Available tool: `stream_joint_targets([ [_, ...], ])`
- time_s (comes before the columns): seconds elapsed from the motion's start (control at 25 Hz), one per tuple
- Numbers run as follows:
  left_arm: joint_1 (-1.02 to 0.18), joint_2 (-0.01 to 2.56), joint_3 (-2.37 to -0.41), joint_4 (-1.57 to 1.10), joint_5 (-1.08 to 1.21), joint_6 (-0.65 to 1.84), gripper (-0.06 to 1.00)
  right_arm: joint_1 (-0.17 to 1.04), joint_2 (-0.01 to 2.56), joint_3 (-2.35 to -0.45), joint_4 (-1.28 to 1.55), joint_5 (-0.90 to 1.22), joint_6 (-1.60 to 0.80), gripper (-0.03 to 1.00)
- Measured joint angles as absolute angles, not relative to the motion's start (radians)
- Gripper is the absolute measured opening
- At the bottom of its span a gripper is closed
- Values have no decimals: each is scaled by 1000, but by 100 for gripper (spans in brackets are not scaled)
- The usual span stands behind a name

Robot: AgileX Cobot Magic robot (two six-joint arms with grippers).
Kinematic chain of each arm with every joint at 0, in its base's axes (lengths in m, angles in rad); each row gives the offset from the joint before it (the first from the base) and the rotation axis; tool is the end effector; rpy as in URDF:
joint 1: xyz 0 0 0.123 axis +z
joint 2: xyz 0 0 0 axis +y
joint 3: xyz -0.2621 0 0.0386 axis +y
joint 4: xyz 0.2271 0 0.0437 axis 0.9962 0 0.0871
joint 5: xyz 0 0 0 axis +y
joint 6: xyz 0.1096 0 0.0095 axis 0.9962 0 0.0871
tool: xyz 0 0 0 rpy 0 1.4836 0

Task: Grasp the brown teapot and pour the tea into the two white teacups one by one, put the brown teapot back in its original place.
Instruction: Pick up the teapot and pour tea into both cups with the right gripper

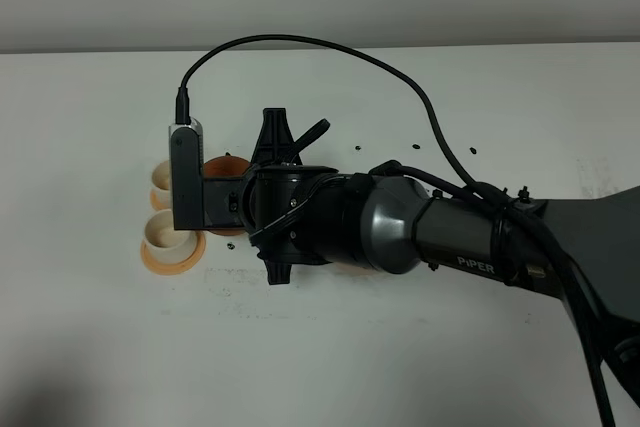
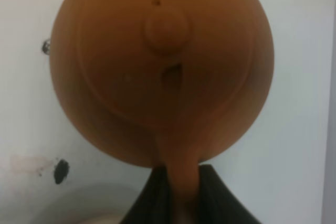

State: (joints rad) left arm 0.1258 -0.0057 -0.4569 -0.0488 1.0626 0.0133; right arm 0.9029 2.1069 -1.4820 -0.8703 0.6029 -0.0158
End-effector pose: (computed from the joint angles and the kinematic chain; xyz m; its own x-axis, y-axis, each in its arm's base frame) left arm 0.0176 -0.0025 0.2466 -0.4854 -0.0719 -0.8714 -0.0936 0.9952 -0.0300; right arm 0.3063 0.3112 0.1502 0.0362 -0.9872 -0.1552 -0.7481 0.0762 -0.6592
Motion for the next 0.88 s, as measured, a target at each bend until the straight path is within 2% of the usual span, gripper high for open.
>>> stream_joint_targets([
  [0.88, 126, -6, -457, -49, 1063, 14, 11, 918, 2141, -1484, -972, 630, -17, 9],
])
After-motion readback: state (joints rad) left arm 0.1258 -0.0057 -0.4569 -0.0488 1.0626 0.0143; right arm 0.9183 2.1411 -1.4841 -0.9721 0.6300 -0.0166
